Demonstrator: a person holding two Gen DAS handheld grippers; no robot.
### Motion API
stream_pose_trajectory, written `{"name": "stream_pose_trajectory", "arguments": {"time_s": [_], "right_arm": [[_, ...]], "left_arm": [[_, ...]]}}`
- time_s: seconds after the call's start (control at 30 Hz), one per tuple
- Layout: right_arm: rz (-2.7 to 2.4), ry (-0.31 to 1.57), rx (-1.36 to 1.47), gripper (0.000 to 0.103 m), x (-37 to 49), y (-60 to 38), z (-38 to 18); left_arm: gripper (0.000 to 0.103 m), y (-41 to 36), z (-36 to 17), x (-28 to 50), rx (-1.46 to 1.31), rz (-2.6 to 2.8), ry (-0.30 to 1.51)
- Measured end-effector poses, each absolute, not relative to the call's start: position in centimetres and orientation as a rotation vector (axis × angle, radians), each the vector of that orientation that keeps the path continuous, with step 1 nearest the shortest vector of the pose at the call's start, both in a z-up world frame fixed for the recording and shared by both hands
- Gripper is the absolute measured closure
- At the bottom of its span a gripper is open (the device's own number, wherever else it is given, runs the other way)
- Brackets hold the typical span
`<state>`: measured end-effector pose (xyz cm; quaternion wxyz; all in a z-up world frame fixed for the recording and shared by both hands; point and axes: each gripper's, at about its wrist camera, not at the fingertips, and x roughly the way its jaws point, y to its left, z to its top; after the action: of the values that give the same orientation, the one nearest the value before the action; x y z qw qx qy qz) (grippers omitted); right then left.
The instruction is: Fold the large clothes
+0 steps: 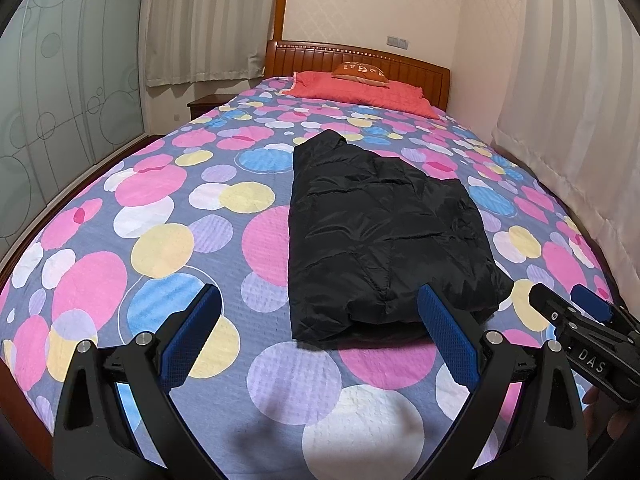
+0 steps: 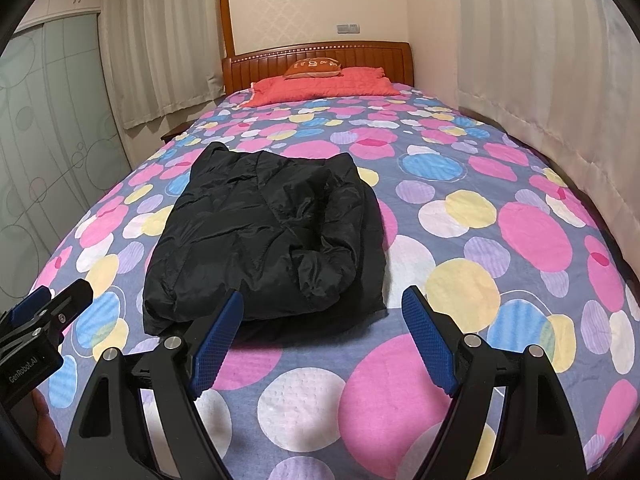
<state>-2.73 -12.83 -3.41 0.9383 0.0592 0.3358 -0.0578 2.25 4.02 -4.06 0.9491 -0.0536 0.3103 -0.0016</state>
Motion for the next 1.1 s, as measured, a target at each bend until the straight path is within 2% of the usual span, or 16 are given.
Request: {"name": "stream_pose_trajectory", "arguments": {"time_s": [1.1], "right_arm": [[-0.118,0.697,0.118,0.023,-2.66,-12.25,-3.94]], "left_arm": [[0.002,4.03,-3.53,1.76,-0.070,-0.005,0.575]]}}
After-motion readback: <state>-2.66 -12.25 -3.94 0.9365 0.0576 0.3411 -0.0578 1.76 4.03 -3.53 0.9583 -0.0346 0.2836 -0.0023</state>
